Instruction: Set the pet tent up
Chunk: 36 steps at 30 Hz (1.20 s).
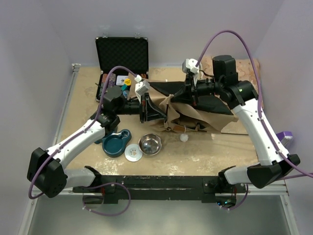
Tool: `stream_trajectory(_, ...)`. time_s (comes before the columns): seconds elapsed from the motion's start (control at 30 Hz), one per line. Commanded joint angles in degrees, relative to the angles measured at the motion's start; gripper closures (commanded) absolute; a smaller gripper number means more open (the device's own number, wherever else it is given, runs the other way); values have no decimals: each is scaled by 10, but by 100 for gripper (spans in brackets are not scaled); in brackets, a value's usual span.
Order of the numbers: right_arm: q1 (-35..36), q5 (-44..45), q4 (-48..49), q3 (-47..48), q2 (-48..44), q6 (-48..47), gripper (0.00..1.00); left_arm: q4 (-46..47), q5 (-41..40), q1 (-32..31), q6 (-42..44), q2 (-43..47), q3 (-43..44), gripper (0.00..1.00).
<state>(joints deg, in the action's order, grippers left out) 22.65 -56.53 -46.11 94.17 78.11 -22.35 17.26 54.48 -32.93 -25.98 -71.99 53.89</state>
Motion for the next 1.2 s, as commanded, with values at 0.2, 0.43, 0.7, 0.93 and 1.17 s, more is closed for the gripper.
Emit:
stream_trajectory(0.2, -4, 40, -22, 1, 4, -21, 55, 57, -11, 39, -29, 30, 39, 100)
stream_trajectory(0.43, -6, 95, 0, 33, -5, 12, 26, 33, 3, 94, -26, 37, 37, 100)
stream_trajectory(0.7, -20, 166, 48, 117, -7, 77, 12, -13, -10, 135, -6, 48, 39, 100)
stream_trajectory(0.93, -56, 150, 47, 117, -23, 88, 6, -34, -18, 189, 2, 59, 39, 100)
stream_trajectory(1.17, -55, 158, 30, 81, -28, 62, 2, -28, 9, 198, 15, 58, 37, 100)
